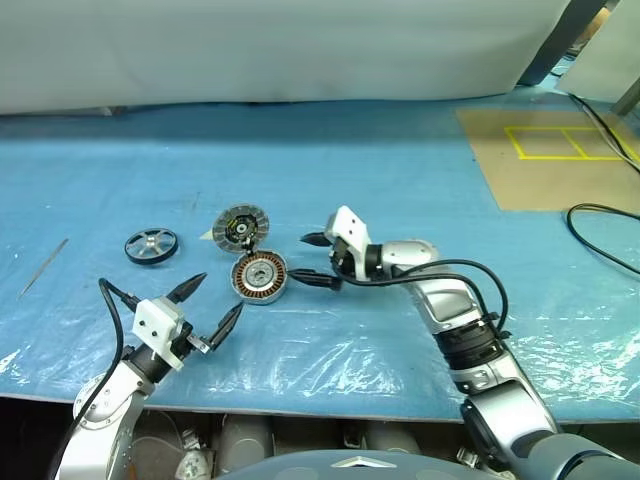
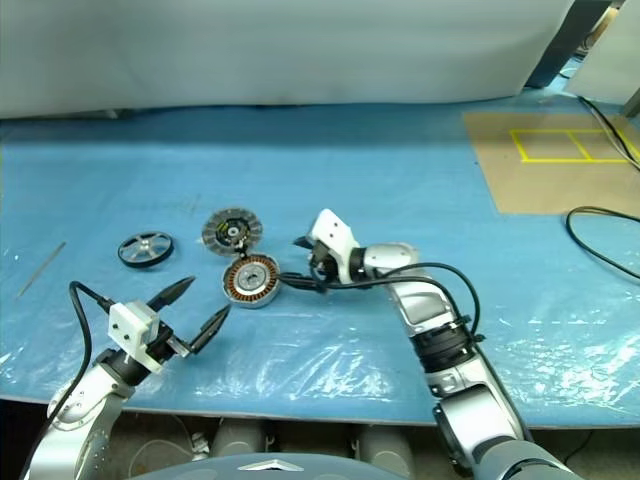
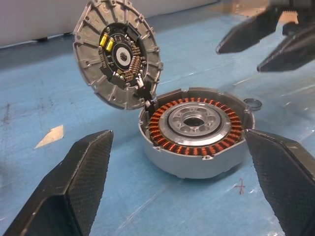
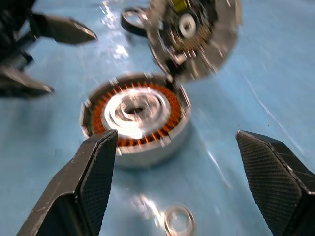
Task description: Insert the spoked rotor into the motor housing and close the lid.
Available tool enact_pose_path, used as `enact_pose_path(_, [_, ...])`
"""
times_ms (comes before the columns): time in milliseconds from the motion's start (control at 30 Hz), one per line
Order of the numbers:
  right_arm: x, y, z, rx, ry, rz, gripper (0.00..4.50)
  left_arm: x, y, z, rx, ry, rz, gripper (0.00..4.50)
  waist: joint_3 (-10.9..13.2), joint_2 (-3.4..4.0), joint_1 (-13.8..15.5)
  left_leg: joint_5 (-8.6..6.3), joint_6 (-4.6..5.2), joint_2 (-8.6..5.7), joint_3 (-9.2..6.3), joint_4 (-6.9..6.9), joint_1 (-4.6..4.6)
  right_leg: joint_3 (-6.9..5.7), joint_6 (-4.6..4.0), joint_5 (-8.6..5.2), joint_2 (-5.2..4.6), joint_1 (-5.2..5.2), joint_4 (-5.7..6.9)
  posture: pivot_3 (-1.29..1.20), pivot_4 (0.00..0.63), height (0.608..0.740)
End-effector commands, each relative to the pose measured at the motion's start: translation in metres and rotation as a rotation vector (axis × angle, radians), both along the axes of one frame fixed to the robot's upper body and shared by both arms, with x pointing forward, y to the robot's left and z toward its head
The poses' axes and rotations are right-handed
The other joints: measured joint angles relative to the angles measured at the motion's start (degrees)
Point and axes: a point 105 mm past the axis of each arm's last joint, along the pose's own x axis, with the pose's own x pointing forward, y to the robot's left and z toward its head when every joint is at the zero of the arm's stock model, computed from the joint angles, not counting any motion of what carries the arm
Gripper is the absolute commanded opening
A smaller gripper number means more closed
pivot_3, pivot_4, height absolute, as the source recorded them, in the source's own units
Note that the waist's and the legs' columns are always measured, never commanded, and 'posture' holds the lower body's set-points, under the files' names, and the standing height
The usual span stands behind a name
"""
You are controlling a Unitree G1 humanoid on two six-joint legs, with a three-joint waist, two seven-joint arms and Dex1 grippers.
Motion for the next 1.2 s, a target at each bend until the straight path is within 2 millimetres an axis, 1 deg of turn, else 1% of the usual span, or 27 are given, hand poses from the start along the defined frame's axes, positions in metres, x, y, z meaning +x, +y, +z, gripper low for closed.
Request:
enact_pose_path(33, [-0.004,0.0,-0.003,-0.009,-0.039,0.025,4.04,-0.002,-0.002,0.011,0.005,-0.037,-0.01,4.5,0.0,0.0,-0.19,0.0,0.0,0.01,0.0,0.0,-0.01,0.0,0.0,0.0,0.01,-0.01,0.01,0.0,0.15,0.74])
enact_pose_path(200, [-0.005,-0.002,-0.024,-0.055,-0.014,0.019,4.04,0.0,-0.006,0.014,0.004,-0.036,-0.015,4.5,0.0,0.0,-0.12,0.0,0.0,0.0,0.0,-0.01,-0.09,-0.01,-0.01,0.0,0.01,-0.06,-0.01,0.0,0.15,0.74])
enact_pose_path(367, [-0.002,-0.007,-0.039,-0.1,-0.014,-0.001,4.04,-0.001,-0.011,0.017,0.005,-0.033,-0.02,4.5,0.0,0.0,-0.07,-0.01,0.02,-0.02,0.0,0.01,-0.09,-0.01,-0.01,0.0,-0.01,-0.04,-0.02,0.0,0.15,0.74])
enact_pose_path(500, [-0.004,-0.013,-0.048,-0.125,-0.012,-0.003,4.04,-0.002,-0.009,0.018,0.009,-0.024,-0.017,4.5,0.0,-0.01,-0.06,-0.06,0.11,-0.01,0.0,0.02,-0.04,-0.01,-0.01,0.0,-0.01,0.0,-0.01,0.0,0.15,0.74])
enact_pose_path(600, [-0.004,-0.013,-0.051,-0.126,-0.01,-0.008,4.04,-0.004,-0.008,0.017,0.014,-0.016,-0.017,4.5,0.0,-0.01,-0.06,-0.11,0.2,-0.02,0.0,0.02,-0.02,-0.01,-0.01,0.0,-0.01,0.02,-0.01,0.0,0.15,0.74])
enact_pose_path(700, [-0.004,-0.014,-0.056,-0.145,-0.014,-0.011,3.42,-0.005,-0.007,0.016,0.016,-0.011,-0.018,4.5,-0.01,-0.01,-0.05,-0.11,0.21,-0.02,0.0,0.03,-0.02,-0.01,-0.01,0.0,-0.01,0.02,-0.01,0.0,0.15,0.74])
enact_pose_path(733, [-0.004,-0.015,-0.057,-0.147,-0.013,-0.012,3.11,-0.005,-0.007,0.015,0.017,-0.01,-0.019,4.5,-0.01,-0.02,-0.04,-0.11,0.21,-0.01,0.0,0.03,-0.01,-0.01,-0.01,0.0,-0.01,0.04,-0.01,0.0,0.15,0.74])
enact_pose_path(967, [-0.003,-0.018,-0.062,-0.162,-0.015,-0.023,0.68,-0.004,-0.006,0.014,0.024,-0.007,-0.023,4.5,-0.01,-0.02,-0.04,-0.12,0.21,-0.01,0.0,0.03,0.02,-0.01,-0.01,-0.01,-0.01,0.07,-0.01,0.0,0.15,0.74])
enact_pose_path(1000, [-0.002,-0.018,-0.061,-0.157,-0.016,-0.03,0.6,-0.004,-0.005,0.014,0.026,-0.007,-0.023,4.5,-0.01,-0.02,-0.04,-0.12,0.21,-0.01,0.0,0.04,0.03,-0.01,-0.01,-0.01,-0.01,0.08,-0.01,0.0,0.15,0.74])
enact_pose_path(1067, [0.003,-0.016,-0.052,-0.112,-0.016,-0.052,0.6,-0.003,-0.004,0.014,0.029,-0.008,-0.022,4.5,-0.01,-0.02,-0.04,-0.12,0.21,-0.01,0.0,0.03,0.05,-0.01,-0.01,-0.01,-0.01,0.1,-0.01,0.0,0.15,0.74])
enact_pose_path(1100, [0.006,-0.013,-0.044,-0.073,-0.021,-0.061,0.6,-0.003,-0.004,0.015,0.031,-0.009,-0.02,4.5,-0.01,-0.02,-0.06,-0.12,0.21,-0.01,0.0,0.04,0.06,-0.01,-0.01,-0.01,-0.01,0.11,-0.01,0.0,0.15,0.74])
enact_pose_path(1200, [0.016,-0.002,-0.012,0.057,-0.053,-0.069,0.6,-0.003,-0.001,0.017,0.035,-0.014,-0.014,4.5,-0.01,-0.01,-0.13,-0.12,0.22,-0.01,0.0,0.06,0.05,0.0,-0.01,-0.01,0.0,0.07,0.03,0.0,0.15,0.74])
